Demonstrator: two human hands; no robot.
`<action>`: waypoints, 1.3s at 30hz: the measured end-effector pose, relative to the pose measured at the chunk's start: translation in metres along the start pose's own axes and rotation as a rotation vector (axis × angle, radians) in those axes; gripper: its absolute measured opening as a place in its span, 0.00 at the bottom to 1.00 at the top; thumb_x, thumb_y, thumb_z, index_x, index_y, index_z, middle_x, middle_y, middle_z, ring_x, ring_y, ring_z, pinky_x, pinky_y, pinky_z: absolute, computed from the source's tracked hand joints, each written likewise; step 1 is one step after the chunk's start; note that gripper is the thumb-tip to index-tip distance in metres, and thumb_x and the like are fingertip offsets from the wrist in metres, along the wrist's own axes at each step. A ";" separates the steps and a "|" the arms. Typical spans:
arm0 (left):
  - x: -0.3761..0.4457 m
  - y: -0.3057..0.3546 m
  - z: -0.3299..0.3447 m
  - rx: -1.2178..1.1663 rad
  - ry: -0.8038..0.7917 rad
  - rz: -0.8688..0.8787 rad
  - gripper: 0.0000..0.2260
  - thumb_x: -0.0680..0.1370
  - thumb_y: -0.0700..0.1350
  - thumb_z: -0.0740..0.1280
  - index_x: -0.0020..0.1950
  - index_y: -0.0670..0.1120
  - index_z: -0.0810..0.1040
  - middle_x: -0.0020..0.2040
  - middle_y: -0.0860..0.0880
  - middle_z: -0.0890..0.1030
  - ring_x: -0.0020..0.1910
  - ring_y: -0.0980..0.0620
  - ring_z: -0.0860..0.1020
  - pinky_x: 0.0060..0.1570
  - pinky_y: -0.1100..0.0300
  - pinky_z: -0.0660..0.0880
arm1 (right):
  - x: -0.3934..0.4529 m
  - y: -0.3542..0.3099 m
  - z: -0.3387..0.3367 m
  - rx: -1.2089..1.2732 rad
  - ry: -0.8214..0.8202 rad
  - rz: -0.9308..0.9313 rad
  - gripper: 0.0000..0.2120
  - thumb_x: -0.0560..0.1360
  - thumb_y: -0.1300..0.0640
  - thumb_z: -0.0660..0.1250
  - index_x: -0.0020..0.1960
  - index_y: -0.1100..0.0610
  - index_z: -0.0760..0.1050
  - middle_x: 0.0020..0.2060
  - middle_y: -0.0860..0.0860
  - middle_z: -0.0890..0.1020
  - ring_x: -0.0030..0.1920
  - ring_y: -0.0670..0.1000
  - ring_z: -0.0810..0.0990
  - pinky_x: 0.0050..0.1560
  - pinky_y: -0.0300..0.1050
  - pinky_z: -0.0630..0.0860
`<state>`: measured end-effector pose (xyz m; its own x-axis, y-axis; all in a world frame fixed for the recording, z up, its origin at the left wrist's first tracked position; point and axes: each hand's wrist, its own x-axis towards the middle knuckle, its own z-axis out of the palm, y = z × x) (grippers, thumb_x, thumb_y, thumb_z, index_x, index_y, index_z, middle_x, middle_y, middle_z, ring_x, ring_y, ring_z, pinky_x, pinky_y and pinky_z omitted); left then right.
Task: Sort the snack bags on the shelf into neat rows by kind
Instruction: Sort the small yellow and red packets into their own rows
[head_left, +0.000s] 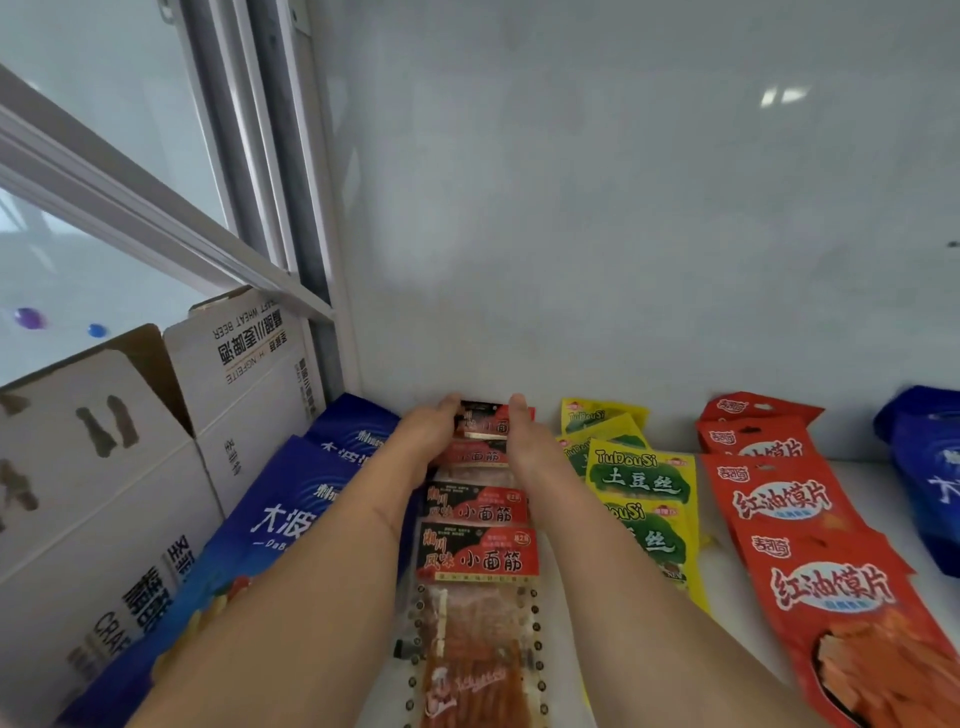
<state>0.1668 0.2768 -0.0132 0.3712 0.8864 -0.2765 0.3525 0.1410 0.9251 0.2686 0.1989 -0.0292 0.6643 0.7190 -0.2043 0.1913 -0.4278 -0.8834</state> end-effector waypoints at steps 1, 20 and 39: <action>-0.004 0.002 0.000 0.032 0.008 0.016 0.24 0.81 0.63 0.56 0.48 0.44 0.77 0.43 0.46 0.81 0.41 0.48 0.80 0.37 0.57 0.74 | 0.000 0.000 -0.001 -0.033 0.027 -0.009 0.40 0.78 0.30 0.43 0.70 0.59 0.71 0.69 0.60 0.74 0.68 0.61 0.73 0.69 0.58 0.67; -0.190 -0.117 0.039 1.065 0.124 0.336 0.41 0.72 0.76 0.41 0.79 0.57 0.36 0.81 0.53 0.36 0.79 0.43 0.34 0.75 0.42 0.38 | 0.004 -0.015 0.007 -0.827 -0.128 -0.408 0.27 0.82 0.46 0.48 0.80 0.46 0.46 0.79 0.57 0.57 0.76 0.66 0.55 0.73 0.65 0.57; -0.145 -0.091 0.037 1.018 0.038 0.348 0.34 0.78 0.70 0.50 0.81 0.58 0.48 0.82 0.50 0.43 0.80 0.40 0.40 0.76 0.41 0.45 | 0.008 -0.024 -0.001 -0.501 -0.200 -0.207 0.41 0.78 0.29 0.40 0.69 0.58 0.73 0.64 0.61 0.77 0.59 0.59 0.76 0.59 0.51 0.68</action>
<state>0.1127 0.1193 -0.0671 0.5686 0.8225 -0.0150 0.7884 -0.5396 0.2953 0.2703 0.2146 -0.0096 0.4359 0.8843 -0.1672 0.6541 -0.4389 -0.6161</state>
